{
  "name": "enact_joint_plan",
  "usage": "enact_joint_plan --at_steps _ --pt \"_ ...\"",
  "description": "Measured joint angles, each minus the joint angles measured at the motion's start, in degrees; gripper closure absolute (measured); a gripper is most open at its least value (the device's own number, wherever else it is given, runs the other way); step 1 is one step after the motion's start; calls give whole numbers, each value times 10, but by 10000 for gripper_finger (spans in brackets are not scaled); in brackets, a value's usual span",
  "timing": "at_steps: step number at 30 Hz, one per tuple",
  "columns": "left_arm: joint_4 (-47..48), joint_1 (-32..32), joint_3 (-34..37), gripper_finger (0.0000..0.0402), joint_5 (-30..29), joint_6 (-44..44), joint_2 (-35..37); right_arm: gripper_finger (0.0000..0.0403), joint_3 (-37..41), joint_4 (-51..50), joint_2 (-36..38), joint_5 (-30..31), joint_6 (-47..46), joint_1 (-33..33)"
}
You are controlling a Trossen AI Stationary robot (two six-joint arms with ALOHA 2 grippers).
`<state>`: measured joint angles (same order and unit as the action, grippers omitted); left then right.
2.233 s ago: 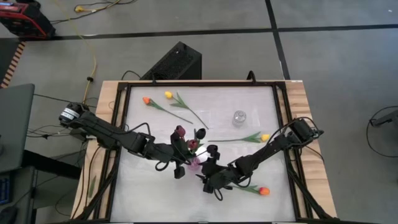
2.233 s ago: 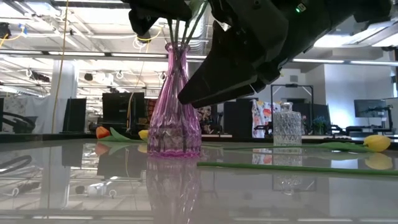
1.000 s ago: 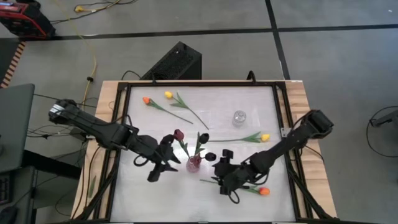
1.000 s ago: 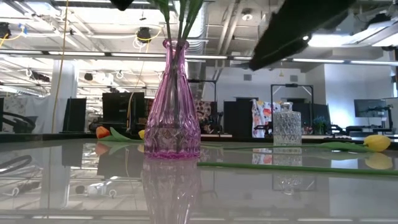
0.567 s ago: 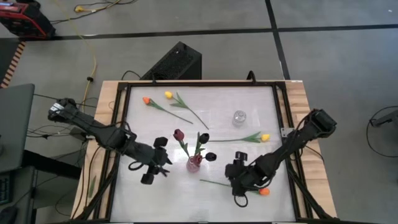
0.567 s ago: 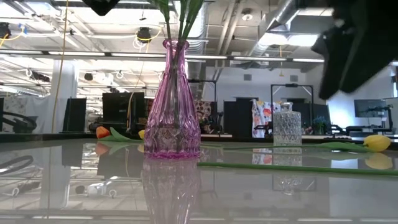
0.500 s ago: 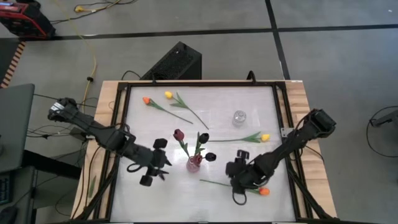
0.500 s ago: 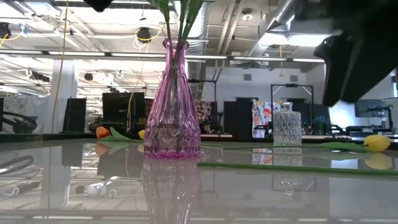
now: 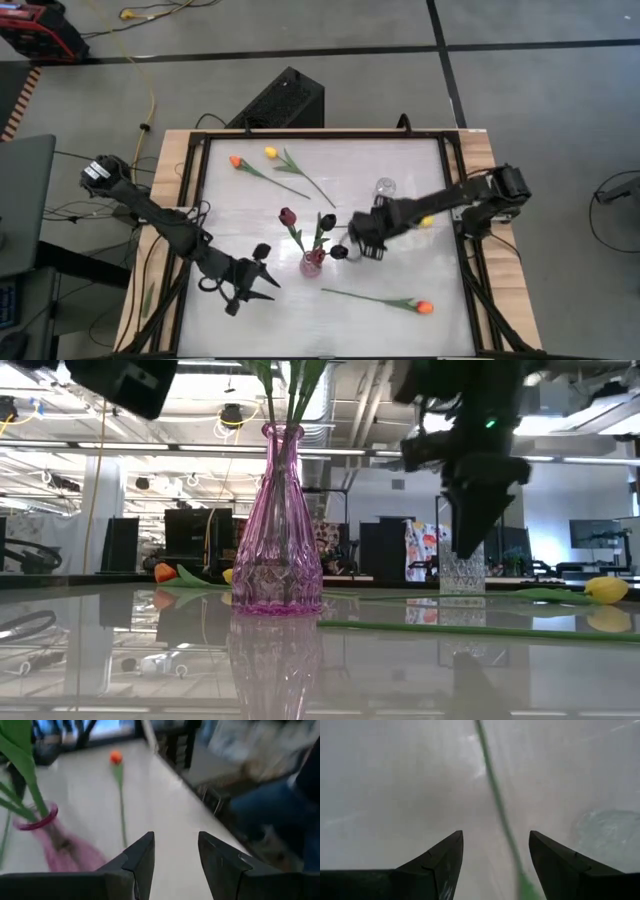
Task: Sort flowers into vase by color
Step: Put the bottom yellow flower into the transparent vase
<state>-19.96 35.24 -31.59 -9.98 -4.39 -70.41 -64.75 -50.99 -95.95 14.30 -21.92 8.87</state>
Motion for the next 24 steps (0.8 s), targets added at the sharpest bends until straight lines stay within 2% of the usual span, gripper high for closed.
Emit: enact_joint_plan --at_steps 4,7,9,15,20,24 --pt "-244 0 107 260 20 20 0 149 0 1 0 -28 52 -44" --pt "-367 0 166 260 22 35 0 149 0 2 -1 -38 72 -56" --pt "-419 0 193 260 21 38 0 149 0 3 0 -39 38 -59" --pt "-442 0 217 260 21 35 0 149 0 8 0 -40 -333 -60" --pt "-438 0 217 260 21 54 0 149 0 0 0 -32 -503 -41" --pt "-436 0 217 260 52 70 0 149 0 -23 0 46 -643 -22"
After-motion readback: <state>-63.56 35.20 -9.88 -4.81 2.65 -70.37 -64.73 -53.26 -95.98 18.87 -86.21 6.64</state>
